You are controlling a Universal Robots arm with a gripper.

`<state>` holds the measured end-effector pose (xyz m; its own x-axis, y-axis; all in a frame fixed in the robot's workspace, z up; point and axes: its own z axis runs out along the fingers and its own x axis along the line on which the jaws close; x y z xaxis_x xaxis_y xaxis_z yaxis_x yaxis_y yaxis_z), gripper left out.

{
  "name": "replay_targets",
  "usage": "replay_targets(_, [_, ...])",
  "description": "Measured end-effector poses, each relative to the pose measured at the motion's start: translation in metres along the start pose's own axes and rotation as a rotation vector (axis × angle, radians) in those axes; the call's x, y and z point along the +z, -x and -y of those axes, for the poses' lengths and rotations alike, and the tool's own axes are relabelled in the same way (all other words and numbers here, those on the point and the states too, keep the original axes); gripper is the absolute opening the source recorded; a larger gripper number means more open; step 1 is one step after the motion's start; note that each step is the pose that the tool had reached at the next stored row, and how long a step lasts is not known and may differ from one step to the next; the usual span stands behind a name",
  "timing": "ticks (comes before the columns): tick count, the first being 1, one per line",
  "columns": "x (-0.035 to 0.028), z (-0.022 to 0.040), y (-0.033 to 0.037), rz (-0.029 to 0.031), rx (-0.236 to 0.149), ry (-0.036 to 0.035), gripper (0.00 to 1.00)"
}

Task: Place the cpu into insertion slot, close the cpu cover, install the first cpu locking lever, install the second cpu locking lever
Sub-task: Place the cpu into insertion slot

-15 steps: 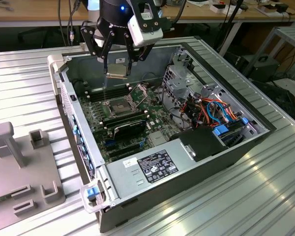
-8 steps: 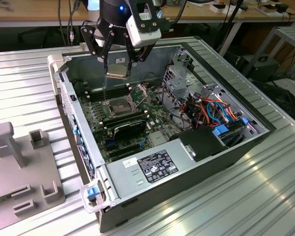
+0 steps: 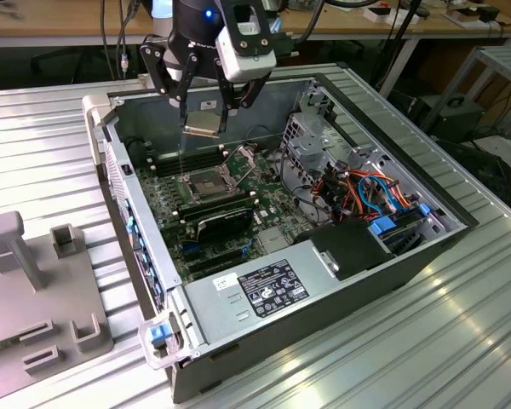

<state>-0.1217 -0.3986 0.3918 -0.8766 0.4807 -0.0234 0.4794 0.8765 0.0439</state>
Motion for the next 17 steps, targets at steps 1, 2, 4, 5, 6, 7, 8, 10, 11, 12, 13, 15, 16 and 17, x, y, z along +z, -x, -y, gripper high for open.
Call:
replay_targets(1, [0.0000, 0.0000, 0.0000, 0.0004, 0.010, -0.0002, 0.54])
replay_targets(2, [0.0000, 0.0000, 0.0000, 0.0008, 0.017, -0.0004, 0.54])
replay_targets(4, [0.0000, 0.0000, 0.0000, 0.0012, 0.027, -0.0007, 0.54])
replay_targets(5, [0.0000, 0.0000, 0.0000, 0.0015, 0.031, -0.0008, 0.54])
replay_targets(6, [0.0000, 0.0000, 0.0000, 0.0017, 0.037, -0.0010, 0.54])
replay_targets(7, [0.0000, 0.0000, 0.0000, 0.0018, 0.040, -0.0010, 0.54])
replay_targets(8, [0.0000, 0.0000, 0.0000, 0.0019, 0.042, -0.0011, 0.54])
replay_targets(10, [0.0000, 0.0000, 0.0000, 0.0023, 0.049, -0.0013, 0.54])
replay_targets(11, [0.0000, 0.0000, 0.0000, 0.0024, 0.053, -0.0013, 0.54])
replay_targets(12, [0.0000, 0.0000, 0.0000, 0.0026, 0.058, -0.0015, 0.54])
replay_targets(13, [0.0000, 0.0000, 0.0000, 0.0028, 0.063, -0.0016, 0.54])
replay_targets(15, [0.0000, 0.0000, 0.0000, 0.0033, 0.072, -0.0018, 0.54])
replay_targets(16, [0.0000, 0.0000, 0.0000, 0.0035, 0.078, -0.0019, 0.54])
replay_targets(17, [0.0000, 0.0000, 0.0000, 0.0037, 0.082, -0.0020, 0.54])
